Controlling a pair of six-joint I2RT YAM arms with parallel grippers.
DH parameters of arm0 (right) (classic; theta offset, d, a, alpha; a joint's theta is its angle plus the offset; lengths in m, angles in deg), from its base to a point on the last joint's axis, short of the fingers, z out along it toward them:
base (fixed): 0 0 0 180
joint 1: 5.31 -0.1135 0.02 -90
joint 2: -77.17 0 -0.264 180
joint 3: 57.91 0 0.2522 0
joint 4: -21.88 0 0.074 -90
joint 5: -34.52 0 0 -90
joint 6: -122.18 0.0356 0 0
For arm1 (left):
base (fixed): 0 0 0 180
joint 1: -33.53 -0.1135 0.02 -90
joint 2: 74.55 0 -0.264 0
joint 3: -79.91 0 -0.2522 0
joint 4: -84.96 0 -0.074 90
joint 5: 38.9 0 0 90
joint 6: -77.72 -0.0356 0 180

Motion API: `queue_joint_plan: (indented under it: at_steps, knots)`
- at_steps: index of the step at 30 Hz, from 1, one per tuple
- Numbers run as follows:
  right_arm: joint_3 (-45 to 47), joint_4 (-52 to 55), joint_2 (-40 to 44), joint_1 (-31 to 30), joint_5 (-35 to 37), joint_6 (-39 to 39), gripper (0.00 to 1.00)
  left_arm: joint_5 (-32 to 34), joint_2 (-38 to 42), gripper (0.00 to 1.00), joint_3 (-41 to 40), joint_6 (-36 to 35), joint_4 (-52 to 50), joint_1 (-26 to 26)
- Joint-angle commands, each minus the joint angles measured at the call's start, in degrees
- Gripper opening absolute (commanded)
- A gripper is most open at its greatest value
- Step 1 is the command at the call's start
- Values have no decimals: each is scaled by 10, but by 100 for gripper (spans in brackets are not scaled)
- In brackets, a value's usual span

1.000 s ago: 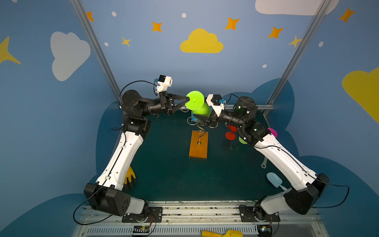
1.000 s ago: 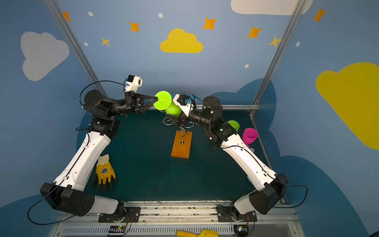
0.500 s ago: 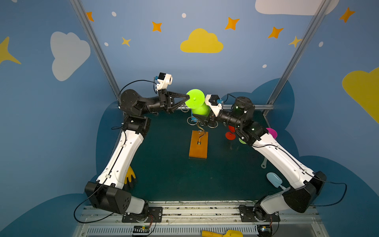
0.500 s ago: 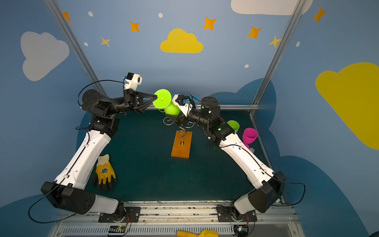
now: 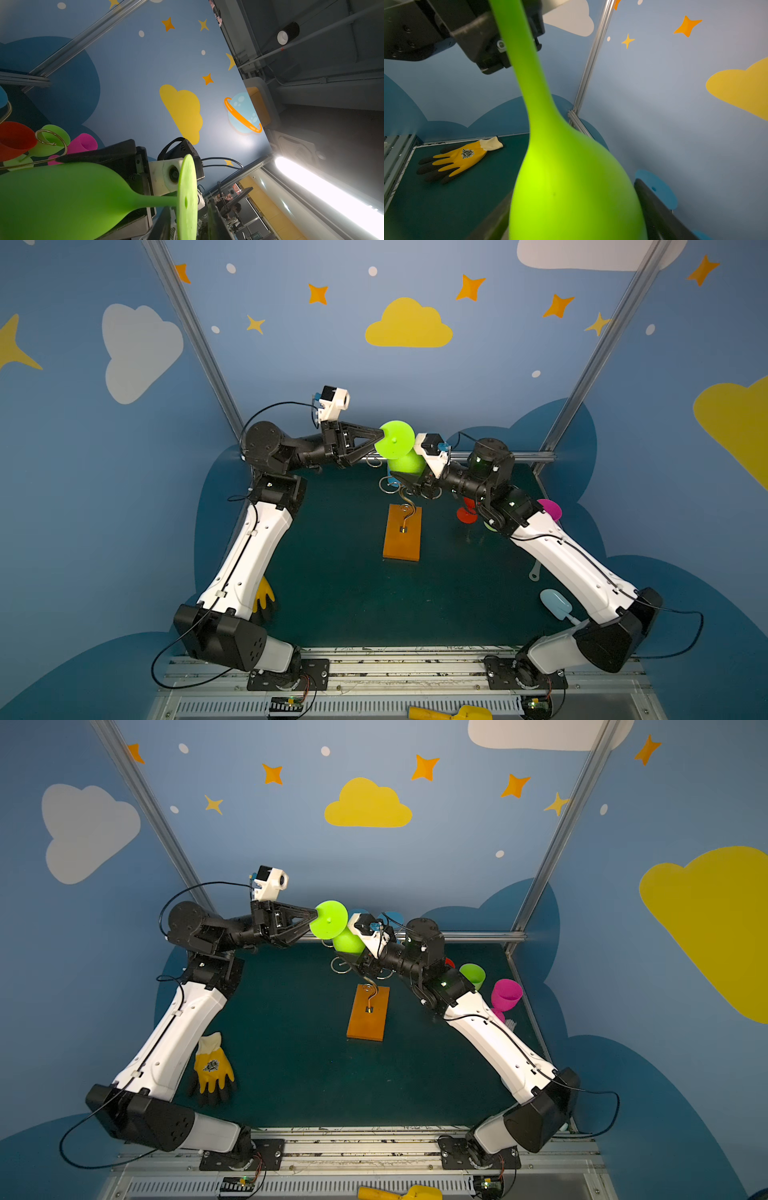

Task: Take the wine glass off the wine glass rack
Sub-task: Pass the wine glass.

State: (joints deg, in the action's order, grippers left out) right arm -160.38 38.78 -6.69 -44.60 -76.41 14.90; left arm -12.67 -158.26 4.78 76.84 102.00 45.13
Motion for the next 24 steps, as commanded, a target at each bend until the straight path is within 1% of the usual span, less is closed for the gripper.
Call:
queue_joint_plan:
  at_steps: [1,3,4,6,8,10,13,14,15,18,21,24]
  knots:
    - [1,37,36,-4,37,38,59,13,1,51,16,-33,21,0]
    - [-2,68,51,-4,52,53,57,19,7,55,12,-70,3,-2]
    - [-5,91,60,-4,62,61,56,25,12,57,9,-100,-17,-2]
    - [-15,137,76,-4,81,75,53,40,25,59,4,-183,-69,-3]
    - [-34,199,85,-3,103,90,52,72,39,60,-1,-298,-139,-3]
    - [-54,258,90,-1,119,106,51,119,57,62,-19,-412,-182,1]
    - [-84,337,91,1,129,130,50,185,86,63,-64,-574,-179,15]
    - [-90,356,90,1,128,134,49,195,93,62,-75,-625,-171,21]
    - [-96,374,90,0,125,139,49,203,98,62,-86,-691,-165,30]
    - [-121,415,84,0,114,149,47,232,102,62,-90,-859,-188,56]
    - [-141,450,74,0,107,156,45,253,100,61,-96,-972,-171,74]
    - [-152,464,67,0,105,160,44,247,97,59,-109,-1037,-124,85]
